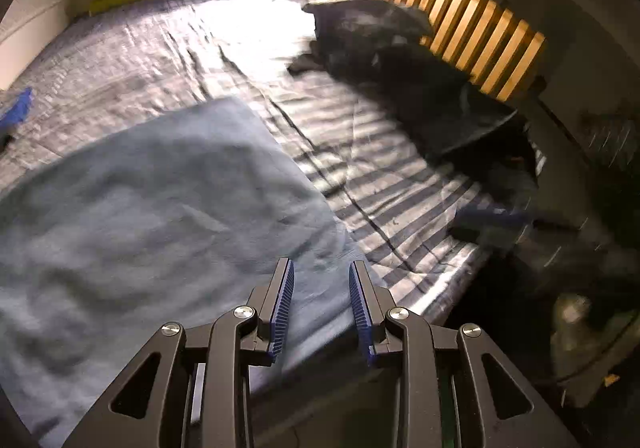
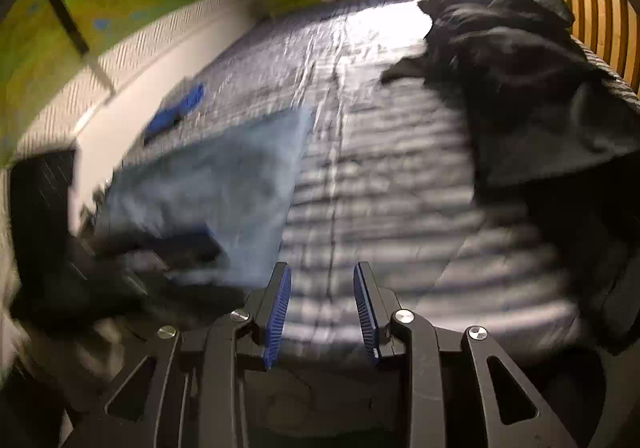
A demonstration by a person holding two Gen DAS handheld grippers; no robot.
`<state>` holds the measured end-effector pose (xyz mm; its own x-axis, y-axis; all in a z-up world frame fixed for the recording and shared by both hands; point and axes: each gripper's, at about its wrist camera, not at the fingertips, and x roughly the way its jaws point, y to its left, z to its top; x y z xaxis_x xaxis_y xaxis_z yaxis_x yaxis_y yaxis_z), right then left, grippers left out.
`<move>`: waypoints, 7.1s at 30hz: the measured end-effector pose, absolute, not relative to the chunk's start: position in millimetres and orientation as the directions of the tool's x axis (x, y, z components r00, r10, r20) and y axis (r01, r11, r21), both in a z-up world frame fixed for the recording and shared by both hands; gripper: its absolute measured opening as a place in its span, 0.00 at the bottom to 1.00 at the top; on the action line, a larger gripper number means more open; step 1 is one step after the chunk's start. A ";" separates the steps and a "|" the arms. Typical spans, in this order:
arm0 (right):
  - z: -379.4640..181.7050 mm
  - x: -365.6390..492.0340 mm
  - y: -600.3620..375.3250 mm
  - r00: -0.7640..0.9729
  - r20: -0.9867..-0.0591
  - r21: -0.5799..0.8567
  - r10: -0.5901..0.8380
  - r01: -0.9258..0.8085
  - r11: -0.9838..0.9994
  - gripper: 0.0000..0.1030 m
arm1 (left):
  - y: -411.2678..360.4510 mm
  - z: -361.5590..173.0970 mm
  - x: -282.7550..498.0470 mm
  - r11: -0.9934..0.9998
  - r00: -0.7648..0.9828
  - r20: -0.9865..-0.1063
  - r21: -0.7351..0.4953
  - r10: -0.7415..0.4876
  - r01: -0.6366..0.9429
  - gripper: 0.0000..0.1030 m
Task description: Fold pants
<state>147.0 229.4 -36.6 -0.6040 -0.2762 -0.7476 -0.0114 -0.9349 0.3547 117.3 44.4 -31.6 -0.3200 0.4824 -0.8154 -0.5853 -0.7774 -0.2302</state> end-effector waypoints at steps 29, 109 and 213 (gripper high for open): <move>-58.6 1.6 253.6 -0.437 -0.758 0.477 -0.484 0.134 -0.869 0.29 | 80.9 -36.2 142.1 -0.833 -0.411 -0.820 -0.135 0.398 -0.537 0.52; -33.8 -142.7 -254.1 -0.169 -0.838 0.447 -0.520 0.334 -0.830 0.06 | -432.4 -34.3 182.2 -0.777 -0.726 -0.627 -0.593 0.282 0.211 0.13; -78.3 26.1 -102.5 -0.303 -0.843 0.208 -0.445 0.579 -0.788 0.39 | -365.6 -38.2 114.3 -0.958 -0.493 -0.870 -0.124 -0.020 0.258 0.32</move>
